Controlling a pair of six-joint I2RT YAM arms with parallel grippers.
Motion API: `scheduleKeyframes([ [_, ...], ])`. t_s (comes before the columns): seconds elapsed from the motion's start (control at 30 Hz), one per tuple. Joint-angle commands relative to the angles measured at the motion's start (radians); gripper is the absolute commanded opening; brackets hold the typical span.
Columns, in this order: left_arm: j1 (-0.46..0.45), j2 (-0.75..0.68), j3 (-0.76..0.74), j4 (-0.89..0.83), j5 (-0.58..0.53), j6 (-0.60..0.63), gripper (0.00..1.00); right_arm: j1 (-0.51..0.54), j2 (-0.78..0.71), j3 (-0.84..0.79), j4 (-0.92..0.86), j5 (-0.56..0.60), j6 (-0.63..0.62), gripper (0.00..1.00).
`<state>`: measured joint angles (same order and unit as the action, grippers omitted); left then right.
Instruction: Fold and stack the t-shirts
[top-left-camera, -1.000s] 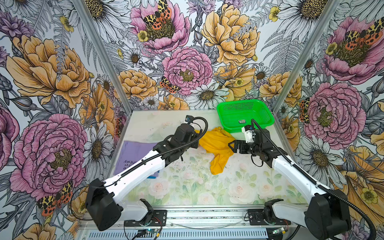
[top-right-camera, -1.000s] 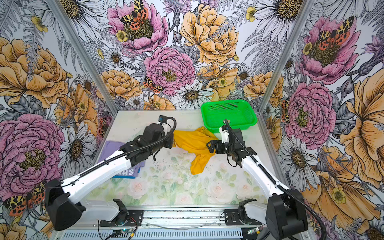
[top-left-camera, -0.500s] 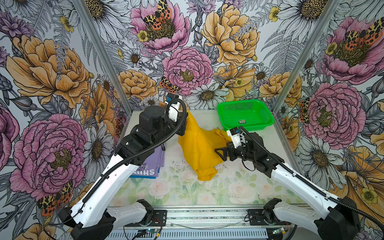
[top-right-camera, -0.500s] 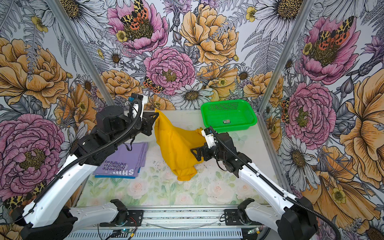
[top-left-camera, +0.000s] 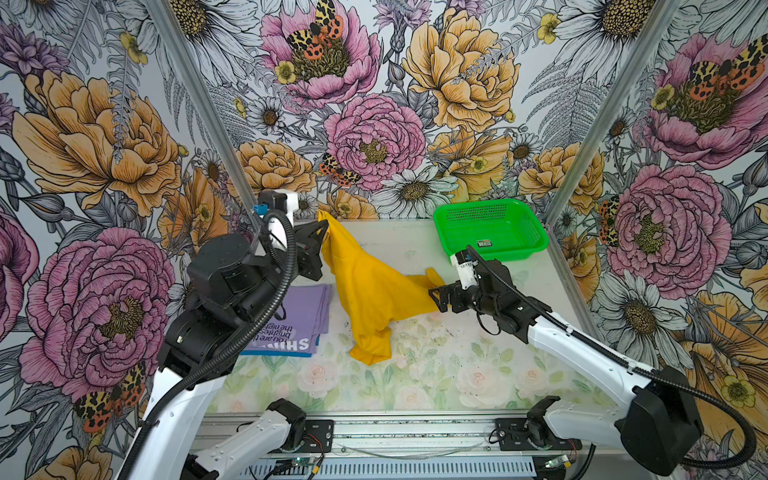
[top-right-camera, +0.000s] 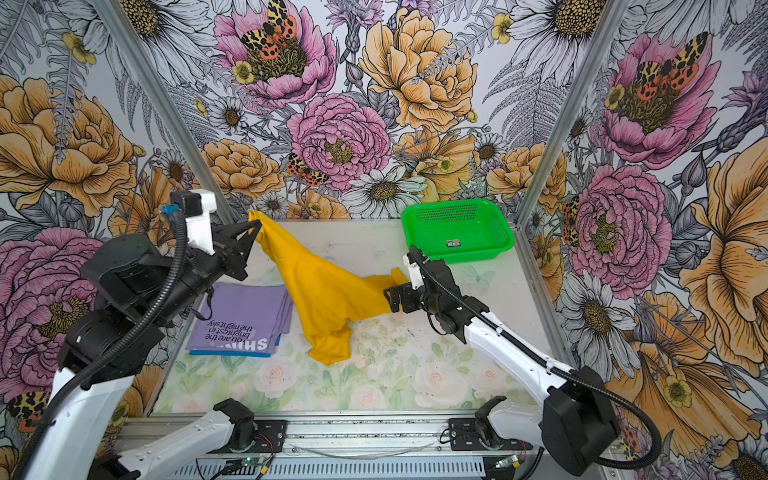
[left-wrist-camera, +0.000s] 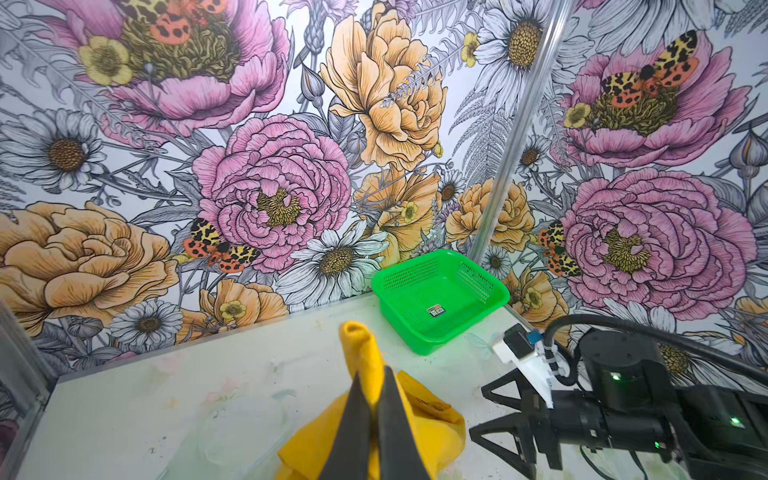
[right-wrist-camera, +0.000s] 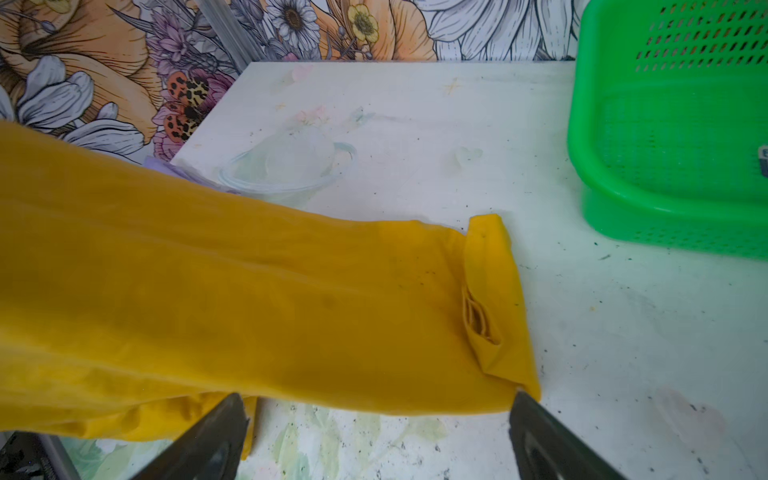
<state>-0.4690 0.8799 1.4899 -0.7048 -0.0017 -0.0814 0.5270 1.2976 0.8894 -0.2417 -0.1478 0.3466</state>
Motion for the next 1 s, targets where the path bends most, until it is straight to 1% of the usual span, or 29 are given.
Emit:
scheduleKeyframes([
  [0.0,0.024,-0.072,-0.132,-0.039,0.063,-0.100,0.00,-0.007,0.112,0.093,-0.003,0.023,0.037,0.99],
  [0.1,0.023,-0.186,-0.343,-0.060,0.061,-0.226,0.00,-0.005,0.222,0.178,-0.021,0.016,0.031,0.99],
  [0.2,0.006,-0.279,-0.603,-0.047,0.151,-0.364,0.00,-0.004,0.345,0.279,-0.050,-0.011,0.015,0.98],
  [0.23,-0.019,-0.295,-0.684,-0.048,0.161,-0.417,0.00,-0.003,0.398,0.319,-0.064,-0.015,0.012,0.97],
  [0.27,-0.060,-0.309,-0.758,-0.048,0.147,-0.477,0.00,-0.001,0.449,0.362,-0.080,-0.016,0.007,0.95],
  [0.3,-0.133,-0.324,-0.803,-0.042,0.085,-0.538,0.00,0.001,0.490,0.400,-0.096,-0.016,-0.002,0.94],
  [0.37,-0.314,-0.367,-0.859,-0.038,-0.102,-0.632,0.00,0.008,0.586,0.483,-0.128,-0.001,-0.016,0.90],
  [0.43,-0.419,-0.394,-0.891,-0.064,-0.249,-0.708,0.00,0.014,0.670,0.562,-0.146,-0.011,-0.028,0.86],
  [0.47,-0.450,-0.399,-0.907,-0.074,-0.280,-0.740,0.00,0.018,0.712,0.602,-0.157,-0.018,-0.030,0.84],
  [0.6,-0.464,-0.395,-0.955,-0.074,-0.261,-0.792,0.00,0.030,0.851,0.743,-0.200,-0.014,-0.041,0.78],
  [0.73,-0.459,-0.418,-0.962,-0.075,-0.281,-0.773,0.00,0.043,0.950,0.847,-0.252,-0.016,-0.056,0.69],
  [0.77,-0.455,-0.426,-0.959,-0.075,-0.288,-0.765,0.00,0.047,0.966,0.866,-0.262,-0.020,-0.056,0.66],
  [0.8,-0.448,-0.431,-0.955,-0.076,-0.292,-0.757,0.00,0.051,0.976,0.875,-0.267,-0.024,-0.058,0.61],
  [0.83,-0.436,-0.434,-0.947,-0.076,-0.294,-0.745,0.00,0.054,0.984,0.887,-0.274,-0.024,-0.059,0.50],
  [0.9,-0.402,-0.431,-0.927,-0.075,-0.285,-0.719,0.00,0.057,0.986,0.907,-0.288,-0.028,-0.062,0.24],
  [0.93,-0.375,-0.425,-0.908,-0.070,-0.275,-0.695,0.00,0.057,0.973,0.914,-0.294,-0.029,-0.062,0.15],
  [0.97,-0.340,-0.413,-0.881,-0.053,-0.256,-0.653,0.00,0.057,0.949,0.919,-0.291,-0.027,-0.067,0.14],
])
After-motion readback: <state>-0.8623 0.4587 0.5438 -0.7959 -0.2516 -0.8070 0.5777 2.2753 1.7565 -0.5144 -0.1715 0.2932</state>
